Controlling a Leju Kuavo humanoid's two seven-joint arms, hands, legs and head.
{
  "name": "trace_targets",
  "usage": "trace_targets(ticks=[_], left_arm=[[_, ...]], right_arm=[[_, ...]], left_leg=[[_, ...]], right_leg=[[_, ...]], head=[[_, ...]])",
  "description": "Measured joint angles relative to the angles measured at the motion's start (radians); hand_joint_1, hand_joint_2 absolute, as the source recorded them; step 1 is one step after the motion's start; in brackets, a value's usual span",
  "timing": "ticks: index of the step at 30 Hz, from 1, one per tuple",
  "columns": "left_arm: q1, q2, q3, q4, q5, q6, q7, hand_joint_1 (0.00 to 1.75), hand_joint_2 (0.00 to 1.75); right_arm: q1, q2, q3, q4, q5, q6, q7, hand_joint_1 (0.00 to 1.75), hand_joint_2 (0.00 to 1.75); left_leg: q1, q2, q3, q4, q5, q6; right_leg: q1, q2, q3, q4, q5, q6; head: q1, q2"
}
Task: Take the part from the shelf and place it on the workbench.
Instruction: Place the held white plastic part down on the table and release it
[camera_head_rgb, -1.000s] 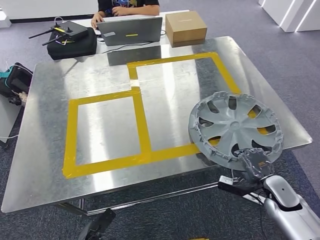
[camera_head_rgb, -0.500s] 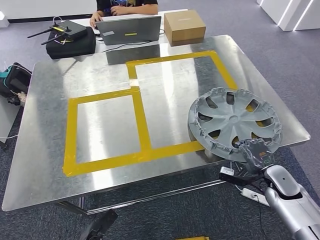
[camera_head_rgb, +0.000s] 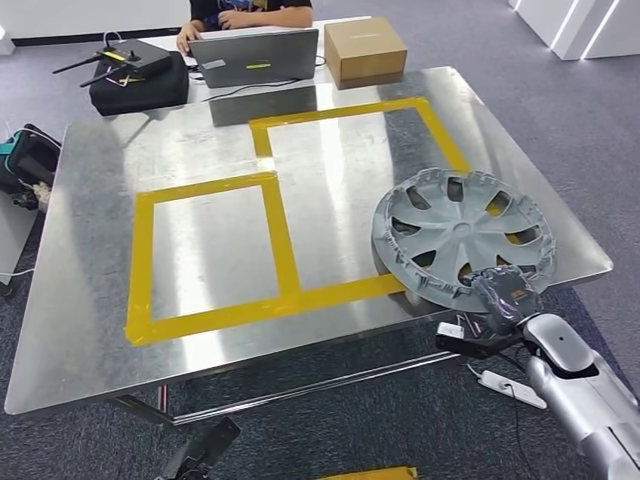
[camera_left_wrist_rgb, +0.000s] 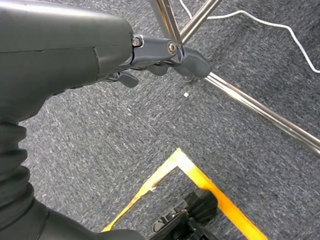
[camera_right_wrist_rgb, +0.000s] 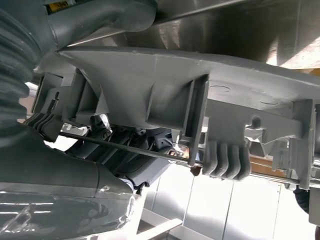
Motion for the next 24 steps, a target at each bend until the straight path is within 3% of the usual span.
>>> trace_targets(ticks=[24], left_arm=[[-0.001,0.000,0.000,0.000,-0.001,0.000,0.000,0.00,1.75]], right_arm=[[-0.016,0.002,0.023,0.002,-0.002,0.000,0.000,1.75,1.75]], left_leg=[[0.001,0.002,-0.009,0.000,0.008,0.000]], right_leg=[[0.001,0.002,-0.010,0.000,0.007,-0.001]], head=[[0.000,0.000]])
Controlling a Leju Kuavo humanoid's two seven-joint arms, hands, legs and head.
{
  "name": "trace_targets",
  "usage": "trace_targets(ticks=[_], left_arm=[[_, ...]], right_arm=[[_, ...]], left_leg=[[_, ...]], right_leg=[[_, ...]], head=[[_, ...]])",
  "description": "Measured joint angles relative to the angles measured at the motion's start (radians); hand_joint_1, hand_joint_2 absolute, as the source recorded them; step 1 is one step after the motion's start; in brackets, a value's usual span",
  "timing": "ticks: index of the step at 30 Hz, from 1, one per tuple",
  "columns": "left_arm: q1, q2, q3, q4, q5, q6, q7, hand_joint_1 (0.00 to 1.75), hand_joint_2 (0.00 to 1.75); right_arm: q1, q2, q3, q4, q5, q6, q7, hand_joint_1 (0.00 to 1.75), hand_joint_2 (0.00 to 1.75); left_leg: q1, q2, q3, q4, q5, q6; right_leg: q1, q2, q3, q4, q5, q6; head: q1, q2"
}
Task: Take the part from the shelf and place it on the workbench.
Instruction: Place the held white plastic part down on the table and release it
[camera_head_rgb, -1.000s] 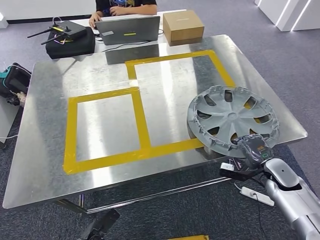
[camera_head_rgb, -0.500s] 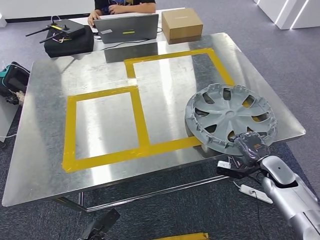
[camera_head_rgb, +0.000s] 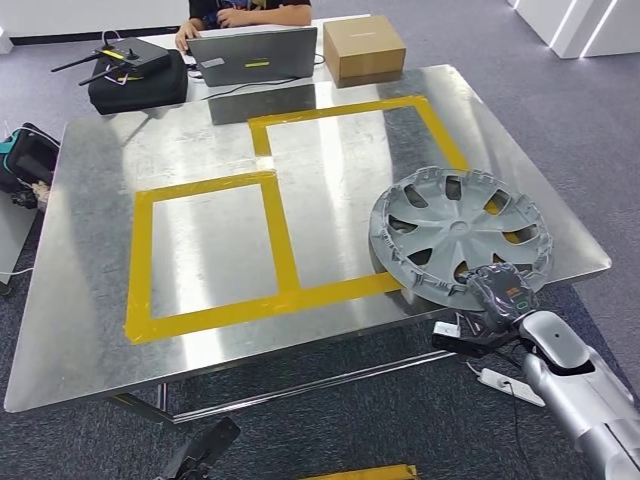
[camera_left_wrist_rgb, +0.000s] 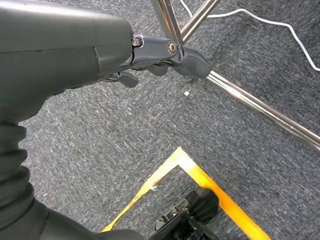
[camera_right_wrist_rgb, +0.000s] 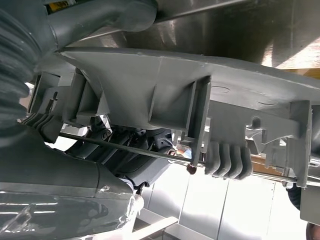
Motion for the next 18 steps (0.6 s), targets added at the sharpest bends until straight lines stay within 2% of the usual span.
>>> trace_targets(ticks=[3,5,6,8,10,13,18], left_arm=[[0.000,0.000,0.000,0.000,0.000,0.000,0.000,0.00,1.75],[0.002,-0.001,0.000,0.000,-0.001,0.004,0.001,0.00,1.75],[0.005,-0.001,0.000,0.000,-0.003,0.007,0.002,0.00,1.75],[0.009,-0.002,0.000,0.000,-0.007,0.012,0.005,0.00,1.75],[0.009,-0.004,0.000,0.000,-0.009,0.014,0.006,0.00,1.75],[0.017,-0.008,0.000,0.000,-0.009,0.015,0.007,0.00,1.75],[0.021,-0.006,0.000,0.000,-0.009,0.016,0.009,0.00,1.75]], right_arm=[[0.002,0.003,0.000,-0.001,0.005,-0.005,-0.010,1.75,1.75],[0.035,0.047,-0.028,-0.053,0.034,-0.052,-0.081,1.75,1.75],[0.066,0.088,-0.067,-0.120,0.061,-0.102,-0.152,1.75,1.75],[0.133,0.196,-0.180,-0.304,0.107,-0.207,-0.312,1.75,1.75],[0.174,0.280,-0.285,-0.449,0.127,-0.250,-0.391,1.75,1.75],[0.199,0.345,-0.387,-0.570,0.134,-0.253,-0.385,1.75,1.75],[0.221,0.404,-0.467,-0.668,0.139,-0.252,-0.379,1.75,1.75]], left_leg=[[0.000,0.000,-0.001,0.000,0.000,0.000],[0.002,0.000,-0.001,0.000,0.001,-0.001],[0.003,0.002,-0.002,0.000,0.001,-0.002],[0.004,0.003,-0.003,0.000,0.000,-0.003],[0.005,-0.004,-0.003,0.000,0.003,-0.003],[0.008,-0.019,-0.003,-0.001,0.003,-0.006],[0.006,-0.020,-0.004,-0.001,0.002,-0.005]], right_leg=[[0.000,0.000,0.000,0.000,0.000,0.000],[0.002,-0.001,-0.001,0.000,0.001,-0.002],[0.003,0.001,-0.002,0.000,0.001,-0.003],[0.004,0.002,-0.004,0.000,0.002,-0.004],[0.004,-0.007,-0.004,0.000,-0.003,-0.004],[0.008,-0.023,0.002,0.001,-0.010,-0.008],[0.007,-0.024,0.003,0.000,-0.010,-0.007]], head=[[0.000,0.000],[0.002,0.000],[0.006,0.000],[0.002,0.000],[-0.008,0.000],[-0.009,0.000],[-0.009,0.000]])
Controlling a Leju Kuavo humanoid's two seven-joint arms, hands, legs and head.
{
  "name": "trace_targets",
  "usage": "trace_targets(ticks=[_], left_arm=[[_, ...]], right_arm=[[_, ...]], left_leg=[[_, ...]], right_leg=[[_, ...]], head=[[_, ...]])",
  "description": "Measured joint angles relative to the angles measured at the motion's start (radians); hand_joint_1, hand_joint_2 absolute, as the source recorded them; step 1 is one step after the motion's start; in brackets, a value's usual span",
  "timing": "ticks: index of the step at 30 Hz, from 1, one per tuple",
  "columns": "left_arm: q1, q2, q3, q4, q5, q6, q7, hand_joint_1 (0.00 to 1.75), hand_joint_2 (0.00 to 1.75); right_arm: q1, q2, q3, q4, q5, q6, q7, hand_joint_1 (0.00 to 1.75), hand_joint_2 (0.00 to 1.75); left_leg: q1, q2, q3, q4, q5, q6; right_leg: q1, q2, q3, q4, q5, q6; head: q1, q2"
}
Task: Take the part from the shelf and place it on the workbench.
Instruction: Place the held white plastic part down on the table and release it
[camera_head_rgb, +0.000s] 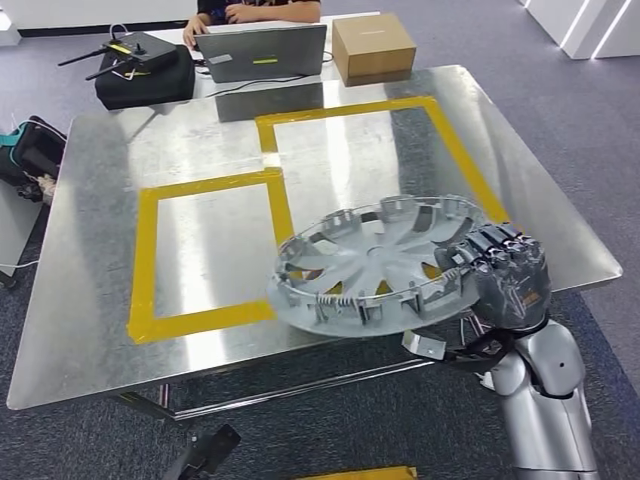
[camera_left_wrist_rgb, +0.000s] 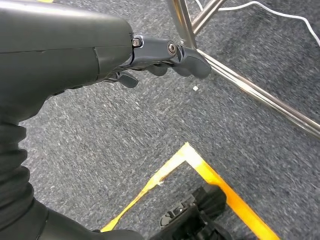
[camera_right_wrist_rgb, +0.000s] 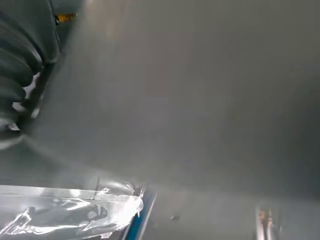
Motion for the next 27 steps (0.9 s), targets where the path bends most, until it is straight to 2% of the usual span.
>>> trace_targets(ticks=[7,9,10,13,15,18,21,23,27], left_arm=[[0.000,0.000,0.000,0.000,0.010,0.000,0.000,0.00,1.75],[0.001,0.001,0.000,0.000,0.012,0.000,0.000,0.00,1.75],[0.001,0.001,0.000,0.000,0.013,0.000,0.000,0.00,1.75],[0.003,0.001,0.001,0.000,0.014,0.001,0.000,0.00,1.75],[0.006,0.002,0.002,0.000,0.014,0.001,0.000,0.00,1.75],[0.010,0.005,0.004,0.000,0.010,0.002,0.000,0.00,1.75],[0.012,0.006,0.005,0.000,0.005,0.002,0.000,0.00,1.75],[0.013,0.006,0.005,0.000,0.001,0.002,0.000,0.00,1.75],[0.013,0.007,0.005,0.000,-0.003,0.000,0.000,0.00,1.75]], right_arm=[[0.000,0.018,-0.041,-0.021,0.005,-0.002,0.021,1.75,1.75],[-0.005,0.014,-0.039,-0.003,0.030,0.000,0.093,1.75,1.75],[-0.010,0.004,-0.030,0.021,0.045,0.005,0.161,1.75,1.75],[-0.047,-0.083,0.042,0.144,0.050,0.082,0.402,1.75,1.75],[-0.079,-0.158,0.102,0.237,0.016,0.170,0.487,1.75,1.75],[-0.124,-0.245,0.182,0.357,-0.052,0.302,0.500,1.75,1.75],[-0.167,-0.316,0.249,0.459,-0.113,0.374,0.478,1.75,1.75],[-0.187,-0.344,0.280,0.507,-0.130,0.376,0.479,1.75,1.75],[-0.197,-0.362,0.313,0.559,-0.125,0.301,0.497,1.75,1.75]], left_leg=[[-0.002,0.001,0.000,0.000,-0.002,0.002],[-0.002,0.002,0.000,0.000,-0.002,0.002],[-0.002,0.002,0.000,0.000,-0.002,0.002],[-0.002,0.003,0.001,0.000,-0.002,0.002],[-0.002,0.003,0.001,0.000,-0.002,0.003],[-0.003,0.003,0.001,0.000,-0.001,0.005],[-0.002,0.003,0.002,0.000,0.000,0.005],[-0.002,0.004,0.003,0.000,-0.001,0.005],[-0.002,0.004,0.004,0.000,-0.001,0.005]], right_leg=[[-0.002,0.002,0.000,-0.002,0.001,0.001],[-0.002,0.003,0.000,-0.002,0.001,0.002],[-0.002,0.004,0.000,-0.002,0.001,0.002],[-0.002,0.005,0.001,-0.002,0.002,0.003],[-0.002,0.004,0.001,-0.002,0.002,0.003],[-0.003,0.004,0.001,-0.002,0.004,0.005],[-0.003,0.004,0.002,-0.003,0.004,0.006],[-0.003,0.005,0.003,-0.003,0.004,0.006],[-0.003,0.005,0.005,-0.004,0.004,0.006]], head=[[0.000,0.000],[0.000,0.000],[0.000,0.000],[0.000,0.000],[0.000,0.000],[0.000,0.000],[0.000,0.000],[0.000,0.000],[0.000,0.000]])
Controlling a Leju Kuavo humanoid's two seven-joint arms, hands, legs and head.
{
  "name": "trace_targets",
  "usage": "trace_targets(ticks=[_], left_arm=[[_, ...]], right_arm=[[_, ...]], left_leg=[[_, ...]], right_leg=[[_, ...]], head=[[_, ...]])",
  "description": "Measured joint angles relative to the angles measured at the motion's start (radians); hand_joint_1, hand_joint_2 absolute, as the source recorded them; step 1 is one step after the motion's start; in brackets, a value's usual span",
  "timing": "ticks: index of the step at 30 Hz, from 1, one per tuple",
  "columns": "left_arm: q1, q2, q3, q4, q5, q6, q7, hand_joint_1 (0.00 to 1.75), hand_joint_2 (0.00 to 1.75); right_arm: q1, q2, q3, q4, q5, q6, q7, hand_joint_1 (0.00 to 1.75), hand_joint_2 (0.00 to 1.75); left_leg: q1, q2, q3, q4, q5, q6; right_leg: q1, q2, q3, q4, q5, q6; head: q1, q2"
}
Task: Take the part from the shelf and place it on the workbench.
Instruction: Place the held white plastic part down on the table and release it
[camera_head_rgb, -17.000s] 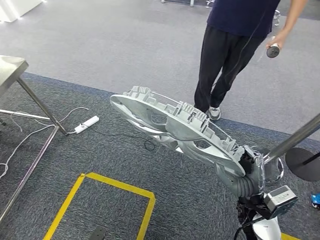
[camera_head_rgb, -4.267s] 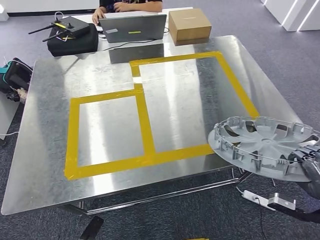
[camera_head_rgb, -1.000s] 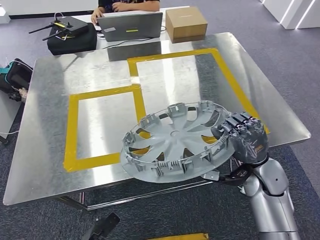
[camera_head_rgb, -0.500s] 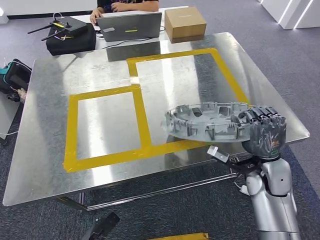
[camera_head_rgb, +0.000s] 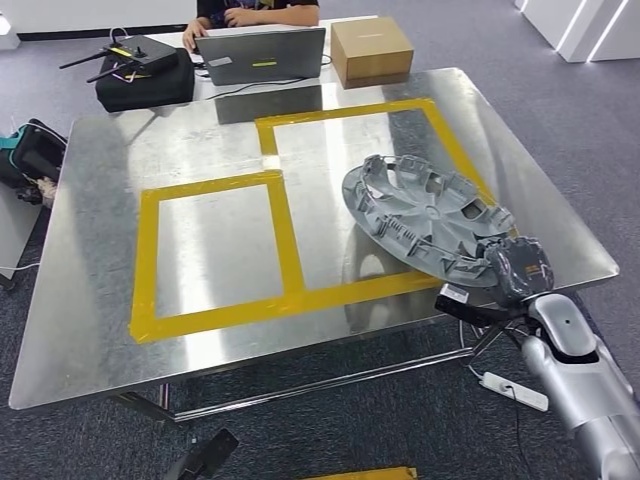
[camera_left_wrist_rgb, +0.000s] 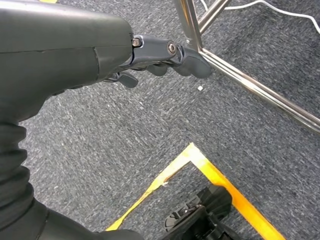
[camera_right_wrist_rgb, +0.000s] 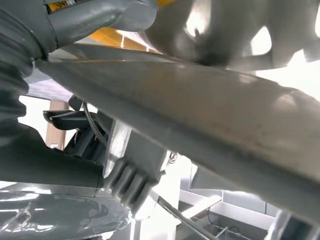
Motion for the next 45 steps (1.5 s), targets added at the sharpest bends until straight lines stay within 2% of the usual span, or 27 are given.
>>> trace_targets(ticks=[4,8,10,12,17,22,26,29,36,45], left_arm=[[0.000,0.000,0.000,0.000,-0.004,0.000,0.000,0.00,1.75],[0.001,0.000,0.000,0.000,-0.009,-0.004,-0.013,0.00,1.75],[0.002,0.000,0.000,0.000,-0.010,-0.017,-0.051,0.00,1.75],[0.002,0.000,0.001,0.000,-0.009,-0.030,-0.095,0.00,1.75],[0.000,0.000,0.012,0.000,-0.022,-0.006,-0.147,0.00,1.75],[-0.004,0.000,0.019,0.000,-0.038,0.005,-0.156,0.00,1.75],[-0.005,0.000,0.021,0.000,-0.039,0.005,-0.156,0.00,1.75],[-0.005,0.000,0.024,0.000,-0.039,0.007,-0.155,0.00,1.75],[-0.004,0.000,0.025,0.000,-0.051,0.010,-0.144,0.00,1.75],[-0.008,-0.002,0.025,0.000,-0.072,0.007,-0.143,0.00,1.75]], right_arm=[[0.003,-0.001,0.014,0.017,0.003,-0.051,0.007,1.75,1.75],[0.036,0.000,0.015,0.008,0.048,-0.203,0.046,1.75,1.75],[0.059,0.000,0.010,-0.004,0.094,-0.240,0.080,1.75,1.75],[0.071,-0.005,0.003,-0.012,0.135,-0.235,0.088,1.75,1.75],[0.038,-0.058,0.003,0.026,0.205,-0.175,0.031,1.75,1.75],[-0.040,-0.100,0.024,0.128,0.243,-0.123,0.020,1.75,1.75],[-0.073,-0.111,0.039,0.186,0.248,-0.118,0.024,1.75,1.75],[-0.094,-0.112,0.050,0.243,0.232,-0.146,0.014,1.75,1.75],[-0.098,-0.110,0.060,0.314,0.194,-0.294,-0.078,1.75,1.75],[-0.036,-0.057,0.061,0.185,0.280,-0.311,-0.126,1.75,1.75]], left_leg=[[0.000,0.000,0.000,0.000,0.000,0.000],[0.000,0.000,0.000,0.000,0.000,0.000],[0.000,-0.001,-0.001,0.000,0.000,0.001],[-0.001,-0.001,-0.001,0.000,-0.001,0.001],[-0.002,0.000,-0.001,0.000,-0.002,0.003],[-0.002,0.000,-0.001,0.000,-0.001,0.003],[-0.003,0.000,-0.001,0.000,-0.001,0.003],[-0.003,0.000,-0.001,0.000,-0.001,0.003],[-0.003,0.000,-0.001,0.000,-0.001,0.003],[-0.002,0.000,-0.001,0.000,-0.002,0.003]], right_leg=[[0.000,0.000,0.000,0.000,0.000,0.000],[0.000,-0.002,0.001,0.000,0.000,0.000],[0.000,-0.002,0.001,0.000,0.000,0.001],[0.000,-0.002,0.000,0.000,0.000,0.001],[-0.002,-0.001,0.000,0.000,-0.001,0.002],[-0.002,-0.001,0.000,-0.001,0.000,0.002],[-0.003,-0.001,0.000,-0.001,0.000,0.003],[-0.003,-0.001,0.000,-0.001,0.000,0.003],[-0.002,-0.001,0.000,-0.001,0.000,0.003],[-0.002,0.000,0.000,0.000,-0.001,0.003]], head=[[0.000,0.000],[0.000,0.000],[0.000,0.000],[0.000,0.000],[0.000,0.000],[0.000,0.000],[0.000,0.000],[0.000,0.000],[0.000,0.000],[0.000,0.000]])
